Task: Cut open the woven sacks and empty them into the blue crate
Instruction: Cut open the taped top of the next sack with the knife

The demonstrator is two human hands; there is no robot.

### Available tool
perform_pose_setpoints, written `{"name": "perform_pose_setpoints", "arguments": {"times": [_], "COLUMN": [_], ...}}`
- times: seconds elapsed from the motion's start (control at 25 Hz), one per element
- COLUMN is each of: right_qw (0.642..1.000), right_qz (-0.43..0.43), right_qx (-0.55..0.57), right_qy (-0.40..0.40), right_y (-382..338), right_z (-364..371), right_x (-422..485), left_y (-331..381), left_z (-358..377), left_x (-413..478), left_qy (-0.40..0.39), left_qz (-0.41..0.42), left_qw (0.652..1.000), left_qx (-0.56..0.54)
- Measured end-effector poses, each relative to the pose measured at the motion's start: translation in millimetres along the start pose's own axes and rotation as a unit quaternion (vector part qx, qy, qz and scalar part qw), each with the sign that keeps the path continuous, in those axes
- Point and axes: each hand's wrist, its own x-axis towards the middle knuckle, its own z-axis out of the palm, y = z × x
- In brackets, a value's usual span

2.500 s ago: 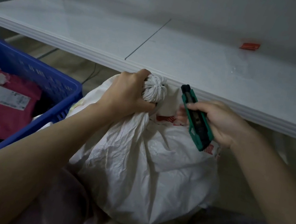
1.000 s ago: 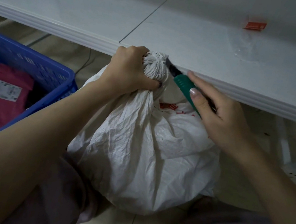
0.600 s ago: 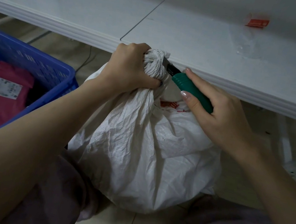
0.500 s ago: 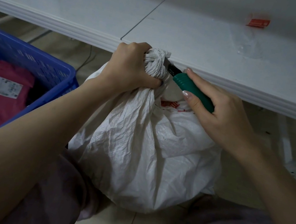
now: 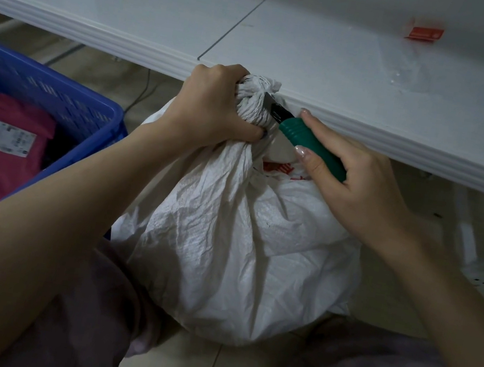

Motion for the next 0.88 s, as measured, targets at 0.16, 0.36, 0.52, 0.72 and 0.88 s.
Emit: {"name": "perform_pose_setpoints", "arguments": {"times": [0.16,0.36,0.52,0.72,0.88], "right_qw": [0.999,0.996,0.994,1.0,0.998], "right_qz": [0.021,0.049,0.057,0.015,0.008], "right_qx": [-0.018,0.048,0.069,-0.011,-0.062], "right_qy": [-0.036,-0.061,-0.062,-0.004,0.015], "right_y": [-3,-9,-11,-10,-9], "right_z": [3,1,3,5,8], "right_x": [1,1,-2,3,2], "left_y": [2,3,2,4,8], "left_z": [3,3,6,5,5], "left_x": [-3,-6,-8,-5,-7], "left_qy": [-0.013,-0.015,-0.01,-0.014,-0.005], "left_qz": [0.009,0.025,0.024,-0.001,-0.016], "left_qw": [1.0,1.0,1.0,1.0,0.998], "left_qx": [0.007,0.011,0.012,0.027,0.057]}}
